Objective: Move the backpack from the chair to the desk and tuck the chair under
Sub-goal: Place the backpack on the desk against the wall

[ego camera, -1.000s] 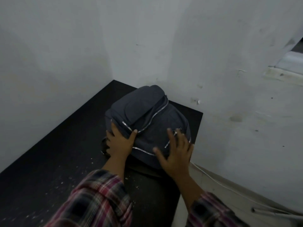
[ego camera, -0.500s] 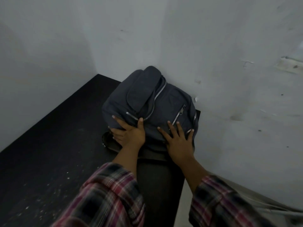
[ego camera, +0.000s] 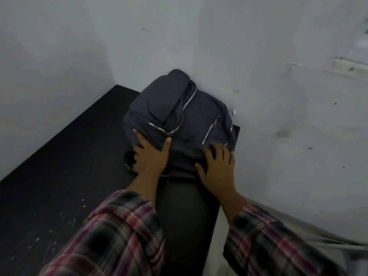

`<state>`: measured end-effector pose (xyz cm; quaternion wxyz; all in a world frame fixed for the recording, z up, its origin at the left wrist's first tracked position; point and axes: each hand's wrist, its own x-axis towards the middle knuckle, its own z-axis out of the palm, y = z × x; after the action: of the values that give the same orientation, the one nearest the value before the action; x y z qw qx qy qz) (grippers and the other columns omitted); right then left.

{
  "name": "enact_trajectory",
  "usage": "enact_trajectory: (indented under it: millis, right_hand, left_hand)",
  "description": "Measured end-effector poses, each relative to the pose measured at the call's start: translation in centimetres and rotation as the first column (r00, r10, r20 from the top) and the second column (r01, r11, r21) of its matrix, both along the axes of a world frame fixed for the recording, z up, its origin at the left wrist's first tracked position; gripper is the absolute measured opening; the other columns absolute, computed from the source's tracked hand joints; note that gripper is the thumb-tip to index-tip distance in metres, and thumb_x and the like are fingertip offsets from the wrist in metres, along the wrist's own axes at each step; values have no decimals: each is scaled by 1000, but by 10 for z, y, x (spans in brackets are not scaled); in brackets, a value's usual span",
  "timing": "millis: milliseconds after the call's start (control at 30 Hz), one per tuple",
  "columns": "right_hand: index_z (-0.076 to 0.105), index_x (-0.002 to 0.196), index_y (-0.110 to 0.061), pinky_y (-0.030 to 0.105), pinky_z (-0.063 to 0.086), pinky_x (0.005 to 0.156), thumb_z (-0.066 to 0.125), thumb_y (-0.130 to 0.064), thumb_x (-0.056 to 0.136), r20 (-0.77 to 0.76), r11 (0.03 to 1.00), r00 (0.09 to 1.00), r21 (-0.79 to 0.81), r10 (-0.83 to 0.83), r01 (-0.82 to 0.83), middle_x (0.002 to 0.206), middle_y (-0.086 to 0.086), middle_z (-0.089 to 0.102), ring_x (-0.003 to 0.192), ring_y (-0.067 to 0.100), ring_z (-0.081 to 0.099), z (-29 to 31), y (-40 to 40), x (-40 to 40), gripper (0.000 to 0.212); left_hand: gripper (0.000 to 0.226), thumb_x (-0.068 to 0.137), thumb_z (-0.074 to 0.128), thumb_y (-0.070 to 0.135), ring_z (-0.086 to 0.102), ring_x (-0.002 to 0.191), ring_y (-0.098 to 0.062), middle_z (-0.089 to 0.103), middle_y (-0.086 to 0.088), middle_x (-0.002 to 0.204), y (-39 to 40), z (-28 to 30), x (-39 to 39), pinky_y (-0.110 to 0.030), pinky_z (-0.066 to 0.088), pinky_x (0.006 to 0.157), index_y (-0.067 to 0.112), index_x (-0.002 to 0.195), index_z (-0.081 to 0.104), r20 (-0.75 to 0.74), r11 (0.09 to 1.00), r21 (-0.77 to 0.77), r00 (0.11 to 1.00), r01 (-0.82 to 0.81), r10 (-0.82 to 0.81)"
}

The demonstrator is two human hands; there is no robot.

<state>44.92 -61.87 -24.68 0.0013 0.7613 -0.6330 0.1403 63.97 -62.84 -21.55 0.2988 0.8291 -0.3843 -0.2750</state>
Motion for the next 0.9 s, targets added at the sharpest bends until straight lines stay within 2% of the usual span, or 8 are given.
enact_trajectory:
  millis: [100,200,267,333,433,567,767,900]
  right_hand:
    - [57,119,-18,43,44,88,58,-47,80,74,999,997,-43,-17,20,118,14,55,107,34,51,-7,43,-2,49]
    - [62,109,-14,38,48,72,64,-27,74,68,999,997,10,32,-32,101,13,59,88,31,54,-13,69,-1,37]
    - [67,99,-7,41,53,65,67,-12,74,83,998,996,47,38,-42,93,16,63,82,34,57,-15,74,0,25]
    - [67,96,-2,43,54,67,65,-4,78,108,994,994,99,36,-47,94,19,64,85,37,59,-13,74,4,19]
    - [68,85,-1,39,53,65,68,-5,78,120,994,990,80,68,-78,90,19,65,84,37,62,-9,74,18,8]
    - [70,102,-2,37,55,81,63,-18,86,173,990,978,60,117,-129,105,17,68,98,34,64,-8,73,49,24]
    - [44,141,-4,35,31,115,42,-45,95,187,968,976,204,108,-146,145,14,48,134,27,42,-12,59,89,62]
    - [30,148,-6,39,18,121,33,-54,95,116,958,985,246,124,-150,154,13,35,141,27,31,-18,58,92,71]
  left_hand:
    - [89,85,53,61,41,135,-38,37,-20,152,35,4,-4,-52,37,105,12,151,20,126,973,-226,988,-58,88]
    - [66,83,59,54,42,124,-37,40,-14,145,68,-6,-11,-51,38,95,15,135,45,409,987,-162,910,-2,69]
    - [50,84,60,51,46,116,-35,47,-12,136,85,-17,-8,-47,41,91,19,121,57,510,983,-91,855,162,-94]
    - [44,90,54,49,50,117,-33,54,-10,136,99,-29,0,-43,45,93,17,119,63,563,895,27,733,445,-381]
    - [56,99,37,48,30,146,-24,35,-4,158,111,-42,17,-36,27,119,18,146,43,516,701,177,542,691,-664]
    - [69,98,22,55,0,152,-15,3,0,165,102,-43,51,-35,2,124,18,155,6,489,705,343,523,620,-698]
    - [74,97,18,57,2,152,-24,4,-9,165,68,-33,80,-41,4,123,15,155,3,521,736,486,519,472,-677]
    - [70,96,22,57,32,133,-29,26,-12,151,59,-27,76,-41,30,107,19,154,18,623,769,520,451,372,-639]
